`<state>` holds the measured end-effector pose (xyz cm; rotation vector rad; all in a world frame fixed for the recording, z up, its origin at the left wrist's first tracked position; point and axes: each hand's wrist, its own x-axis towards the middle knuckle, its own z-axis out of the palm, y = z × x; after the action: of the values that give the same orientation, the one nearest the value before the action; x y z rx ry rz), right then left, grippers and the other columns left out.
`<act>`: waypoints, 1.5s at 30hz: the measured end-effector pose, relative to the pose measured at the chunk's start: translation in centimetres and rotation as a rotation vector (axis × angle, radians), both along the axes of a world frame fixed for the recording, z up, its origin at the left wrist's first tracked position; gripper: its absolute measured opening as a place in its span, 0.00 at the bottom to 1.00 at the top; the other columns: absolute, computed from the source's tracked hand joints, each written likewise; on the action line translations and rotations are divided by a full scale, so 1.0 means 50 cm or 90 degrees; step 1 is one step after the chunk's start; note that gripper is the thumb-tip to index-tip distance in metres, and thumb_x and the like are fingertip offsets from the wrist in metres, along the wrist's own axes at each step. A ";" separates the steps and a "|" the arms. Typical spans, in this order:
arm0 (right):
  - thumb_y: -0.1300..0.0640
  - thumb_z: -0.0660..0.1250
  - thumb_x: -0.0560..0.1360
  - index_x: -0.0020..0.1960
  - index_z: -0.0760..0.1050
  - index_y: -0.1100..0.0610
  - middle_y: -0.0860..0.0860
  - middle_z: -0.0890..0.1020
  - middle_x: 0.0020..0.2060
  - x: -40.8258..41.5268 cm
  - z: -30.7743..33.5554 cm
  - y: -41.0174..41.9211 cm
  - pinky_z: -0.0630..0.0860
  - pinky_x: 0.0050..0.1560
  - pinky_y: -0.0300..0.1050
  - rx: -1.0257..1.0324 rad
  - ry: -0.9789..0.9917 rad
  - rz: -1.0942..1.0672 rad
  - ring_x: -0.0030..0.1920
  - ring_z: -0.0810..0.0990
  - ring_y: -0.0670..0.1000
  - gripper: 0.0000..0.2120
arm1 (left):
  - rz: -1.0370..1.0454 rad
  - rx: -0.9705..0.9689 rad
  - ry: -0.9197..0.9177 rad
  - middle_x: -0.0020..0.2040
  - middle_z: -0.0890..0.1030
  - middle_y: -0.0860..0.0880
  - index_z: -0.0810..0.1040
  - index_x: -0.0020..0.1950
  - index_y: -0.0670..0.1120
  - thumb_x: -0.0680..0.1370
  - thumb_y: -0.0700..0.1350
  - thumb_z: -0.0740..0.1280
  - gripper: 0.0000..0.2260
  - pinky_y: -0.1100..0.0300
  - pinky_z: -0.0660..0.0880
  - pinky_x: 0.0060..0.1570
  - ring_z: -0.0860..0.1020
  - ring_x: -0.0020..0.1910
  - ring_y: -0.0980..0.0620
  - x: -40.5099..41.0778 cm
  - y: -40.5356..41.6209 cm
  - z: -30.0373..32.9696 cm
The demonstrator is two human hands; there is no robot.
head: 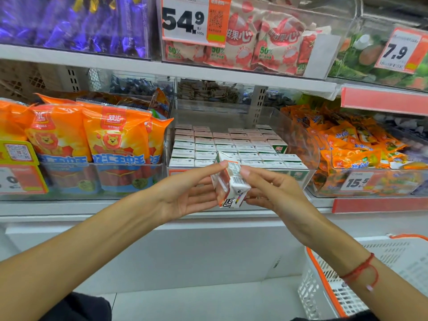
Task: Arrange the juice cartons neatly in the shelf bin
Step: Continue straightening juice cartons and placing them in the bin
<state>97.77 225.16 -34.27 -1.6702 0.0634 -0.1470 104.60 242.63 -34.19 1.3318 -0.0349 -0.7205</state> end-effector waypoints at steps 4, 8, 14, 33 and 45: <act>0.44 0.78 0.61 0.56 0.79 0.44 0.41 0.85 0.44 -0.006 -0.006 0.020 0.78 0.41 0.32 -0.154 -0.072 -0.027 0.44 0.83 0.39 0.24 | 0.018 0.032 -0.100 0.47 0.86 0.48 0.83 0.54 0.49 0.68 0.54 0.76 0.17 0.59 0.82 0.45 0.85 0.46 0.53 -0.008 -0.008 -0.009; 0.51 0.79 0.65 0.61 0.76 0.44 0.46 0.85 0.47 -0.003 -0.004 0.018 0.78 0.41 0.32 -0.141 -0.090 -0.062 0.43 0.84 0.42 0.25 | 0.025 -0.014 -0.096 0.46 0.87 0.49 0.83 0.52 0.49 0.69 0.52 0.75 0.13 0.59 0.82 0.49 0.85 0.46 0.55 -0.012 -0.014 -0.007; 0.45 0.75 0.59 0.60 0.78 0.42 0.47 0.87 0.46 -0.004 0.012 -0.007 0.81 0.45 0.37 -0.032 -0.055 0.010 0.48 0.86 0.48 0.29 | -0.026 -0.104 -0.021 0.50 0.86 0.46 0.83 0.55 0.45 0.74 0.43 0.71 0.11 0.61 0.82 0.44 0.85 0.47 0.53 -0.004 -0.003 -0.003; 0.31 0.64 0.64 0.44 0.85 0.43 0.49 0.87 0.42 0.007 -0.006 -0.018 0.79 0.37 0.34 -0.104 0.022 0.030 0.41 0.86 0.49 0.21 | -0.059 0.000 -0.010 0.47 0.86 0.48 0.81 0.57 0.46 0.68 0.57 0.73 0.22 0.59 0.82 0.40 0.85 0.44 0.54 -0.003 -0.003 0.000; 0.53 0.74 0.66 0.56 0.77 0.46 0.36 0.82 0.54 0.000 -0.002 -0.063 0.76 0.52 0.32 -0.266 -0.252 0.075 0.59 0.78 0.40 0.18 | 0.033 0.203 -0.899 0.55 0.81 0.62 0.78 0.58 0.54 0.70 0.48 0.76 0.18 0.58 0.78 0.54 0.77 0.58 0.61 -0.013 0.013 -0.026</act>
<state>97.76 222.01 -34.37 -2.0232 -0.3872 -0.4219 103.94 243.30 -35.50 1.8996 -1.0347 0.3965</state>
